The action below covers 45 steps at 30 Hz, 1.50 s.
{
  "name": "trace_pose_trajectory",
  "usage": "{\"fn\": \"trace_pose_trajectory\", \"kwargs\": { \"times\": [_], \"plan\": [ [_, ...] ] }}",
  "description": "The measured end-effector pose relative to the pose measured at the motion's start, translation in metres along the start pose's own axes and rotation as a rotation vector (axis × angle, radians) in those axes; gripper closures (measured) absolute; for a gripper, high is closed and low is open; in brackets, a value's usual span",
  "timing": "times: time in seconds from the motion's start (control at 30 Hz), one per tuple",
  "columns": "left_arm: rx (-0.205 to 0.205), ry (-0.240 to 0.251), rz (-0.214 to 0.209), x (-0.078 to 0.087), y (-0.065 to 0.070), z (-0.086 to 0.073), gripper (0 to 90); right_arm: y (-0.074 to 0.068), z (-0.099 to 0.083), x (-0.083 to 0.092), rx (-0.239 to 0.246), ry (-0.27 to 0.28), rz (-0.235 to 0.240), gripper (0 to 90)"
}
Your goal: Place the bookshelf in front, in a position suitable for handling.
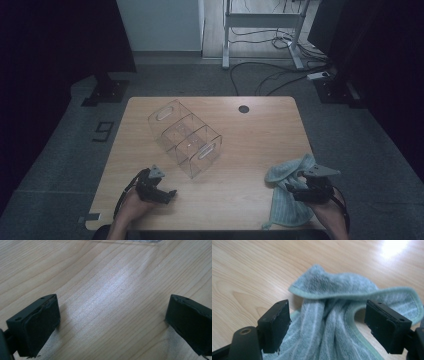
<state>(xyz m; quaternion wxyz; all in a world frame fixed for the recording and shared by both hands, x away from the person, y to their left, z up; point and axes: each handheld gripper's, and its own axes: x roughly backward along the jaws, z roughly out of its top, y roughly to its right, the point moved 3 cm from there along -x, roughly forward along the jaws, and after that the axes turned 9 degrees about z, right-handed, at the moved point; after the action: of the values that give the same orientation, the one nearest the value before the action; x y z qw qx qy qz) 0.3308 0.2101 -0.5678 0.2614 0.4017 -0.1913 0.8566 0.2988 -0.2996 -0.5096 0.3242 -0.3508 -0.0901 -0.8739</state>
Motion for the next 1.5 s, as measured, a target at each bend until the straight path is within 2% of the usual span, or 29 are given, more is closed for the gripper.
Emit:
{"fn": "trace_pose_trajectory", "kwargs": {
  "times": [0.23,0.7,1.0,1.5],
  "plan": [
    [0.0,0.0,0.0,0.0,0.0,0.0,0.0,-0.008,0.011,0.0,0.014,0.015,0.027,18.5],
    [-0.001,0.001,-0.001,0.0,0.0,0.0,0.0,-0.031,0.041,-0.018,0.064,0.049,0.098,18.2],
    [-0.001,0.001,-0.001,0.0,0.0,0.0,0.0,-0.055,0.064,-0.036,0.102,0.055,0.156,18.3],
    [-0.002,0.001,-0.001,0.0,0.0,0.0,0.0,-0.091,0.089,-0.065,0.154,0.063,0.244,20.3]
  ]
}}
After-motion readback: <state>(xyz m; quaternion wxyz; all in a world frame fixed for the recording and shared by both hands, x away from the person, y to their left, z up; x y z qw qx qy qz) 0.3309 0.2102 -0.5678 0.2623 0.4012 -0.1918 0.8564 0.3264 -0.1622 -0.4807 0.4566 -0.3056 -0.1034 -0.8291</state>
